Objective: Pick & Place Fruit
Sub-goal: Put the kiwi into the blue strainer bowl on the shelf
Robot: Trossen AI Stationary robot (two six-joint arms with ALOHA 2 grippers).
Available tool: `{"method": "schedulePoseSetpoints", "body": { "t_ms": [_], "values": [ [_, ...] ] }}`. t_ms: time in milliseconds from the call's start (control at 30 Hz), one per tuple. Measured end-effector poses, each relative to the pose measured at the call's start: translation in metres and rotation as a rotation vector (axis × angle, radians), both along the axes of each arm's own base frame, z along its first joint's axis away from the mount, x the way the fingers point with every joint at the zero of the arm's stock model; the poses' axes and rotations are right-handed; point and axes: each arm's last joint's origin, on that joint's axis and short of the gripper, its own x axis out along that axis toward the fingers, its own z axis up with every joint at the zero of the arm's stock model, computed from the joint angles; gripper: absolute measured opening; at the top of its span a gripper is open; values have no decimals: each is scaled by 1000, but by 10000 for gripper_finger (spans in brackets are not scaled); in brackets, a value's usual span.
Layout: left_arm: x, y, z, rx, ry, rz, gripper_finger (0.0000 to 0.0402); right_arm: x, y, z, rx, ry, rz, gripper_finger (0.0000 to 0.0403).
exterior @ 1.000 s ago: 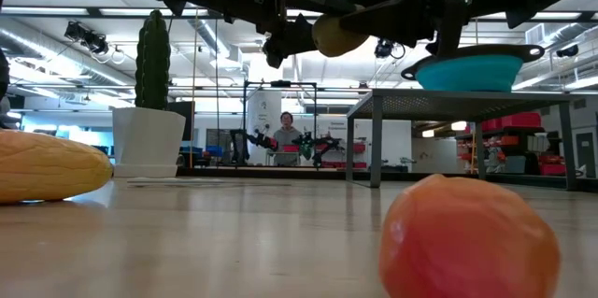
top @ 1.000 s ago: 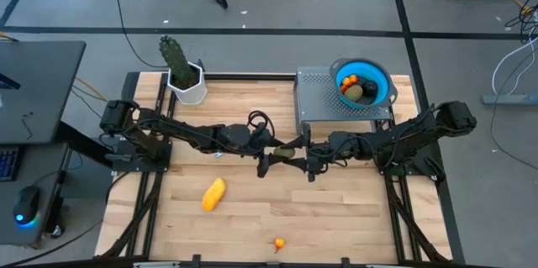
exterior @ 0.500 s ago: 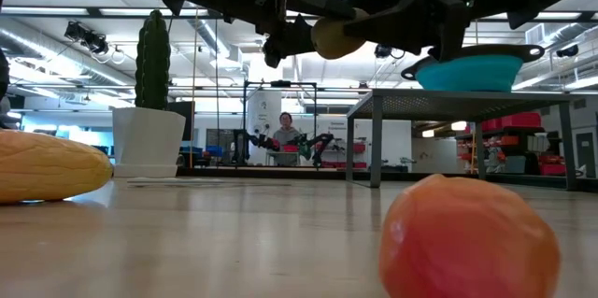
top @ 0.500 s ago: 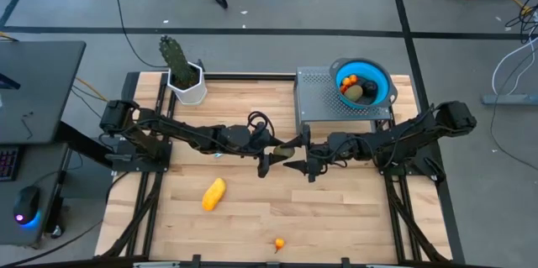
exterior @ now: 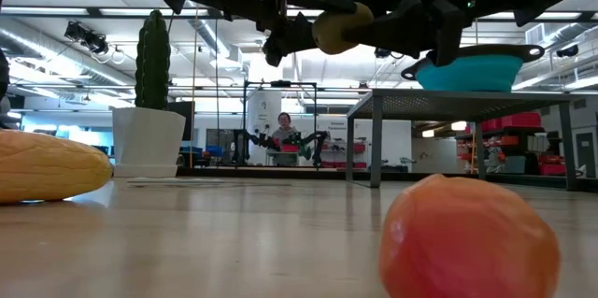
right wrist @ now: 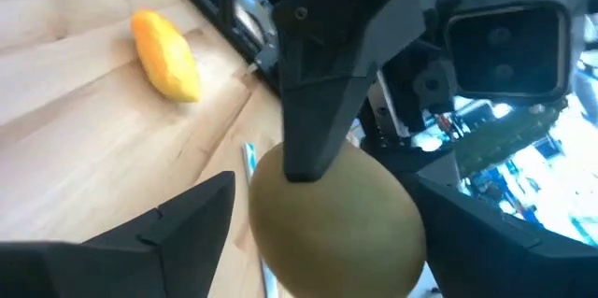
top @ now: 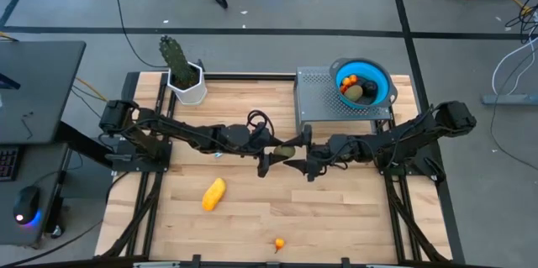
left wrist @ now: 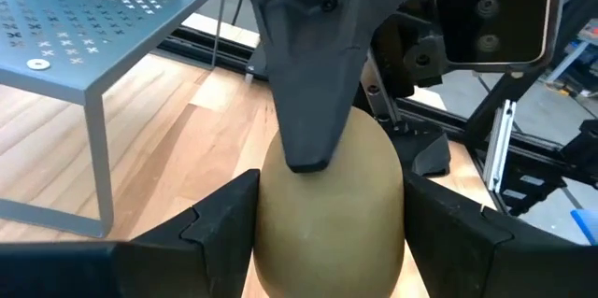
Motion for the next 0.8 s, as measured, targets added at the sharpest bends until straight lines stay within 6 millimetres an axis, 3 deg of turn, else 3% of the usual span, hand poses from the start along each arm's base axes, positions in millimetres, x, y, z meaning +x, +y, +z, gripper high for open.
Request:
{"method": "schedulePoseSetpoints", "body": {
  "t_ms": [233, 600, 800],
  "values": [
    [0, 0, 1, -7, -9, -6, 245, 0, 1, 2, 32, -21, 14, 314],
    [0, 0, 1, -1, -17, -12, 245, 0, 1, 3, 47, -25, 10, 243],
    [1, -1, 2, 3, -31, -13, 251, 0, 1, 3, 54, -28, 7, 240]
  ]
}}
